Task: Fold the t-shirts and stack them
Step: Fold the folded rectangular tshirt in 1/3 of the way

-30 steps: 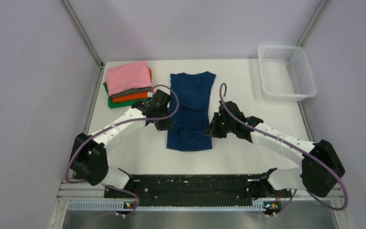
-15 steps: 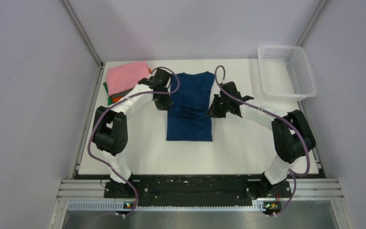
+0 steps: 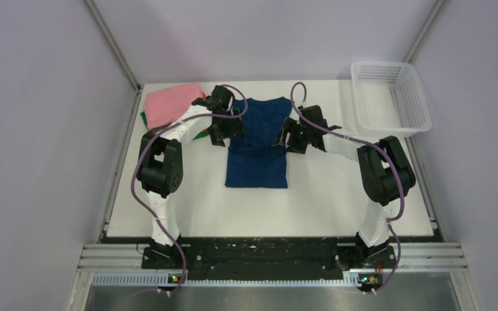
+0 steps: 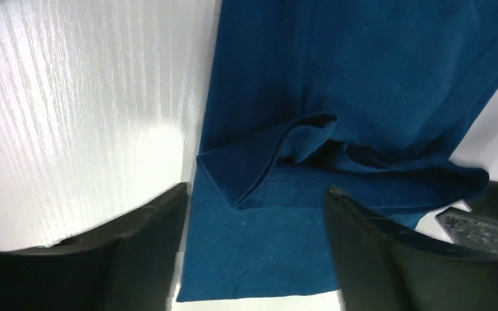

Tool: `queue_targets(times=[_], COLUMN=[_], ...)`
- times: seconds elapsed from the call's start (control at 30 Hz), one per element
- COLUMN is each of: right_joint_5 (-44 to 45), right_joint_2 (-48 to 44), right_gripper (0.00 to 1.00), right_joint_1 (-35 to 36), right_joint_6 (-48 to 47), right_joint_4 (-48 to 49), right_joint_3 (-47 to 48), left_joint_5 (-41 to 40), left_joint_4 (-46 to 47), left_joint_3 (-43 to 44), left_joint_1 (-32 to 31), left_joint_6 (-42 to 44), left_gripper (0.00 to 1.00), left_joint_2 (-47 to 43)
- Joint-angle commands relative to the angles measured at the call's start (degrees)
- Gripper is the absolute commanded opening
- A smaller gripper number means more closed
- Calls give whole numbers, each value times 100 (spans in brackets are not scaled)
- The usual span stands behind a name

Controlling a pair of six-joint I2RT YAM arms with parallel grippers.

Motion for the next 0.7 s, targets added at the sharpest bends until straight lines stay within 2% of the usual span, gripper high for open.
queue_targets(times=[0.0, 0.07, 0.2, 0.27, 0.33, 0.43, 0.67], right_joint_5=[-175, -145, -189, 38, 151, 72, -78], right_joint_2=[-363, -649, -1341, -1680, -1915, -1924, -744], right_gripper=[73, 84, 91, 98, 99, 99, 99], right_joint_1=[-44, -48, 47, 260, 555, 1006, 1387], right_joint_6=[-151, -195, -337, -593, -882, -1000, -1120], right_joint_4=[676, 799, 670, 356, 116, 342, 590], right_joint_3=[29, -278, -929, -1148, -1183, -1207, -415], left_joint_5=[117, 24, -176, -157, -88, -89, 113], left_joint_4=[-8, 5, -8, 63, 155, 192, 473], left_joint_3=[192, -28, -804, -1341, -1939, -2901, -4395], left_joint_1=[43, 41, 37, 42, 37, 39, 40], left_joint_6=[182, 180, 90, 4, -85, -273, -594], left_gripper=[95, 99, 99, 99, 99, 99, 99], left_joint_2=[-464, -778, -1528, -1975, -2401, -3008, -4319])
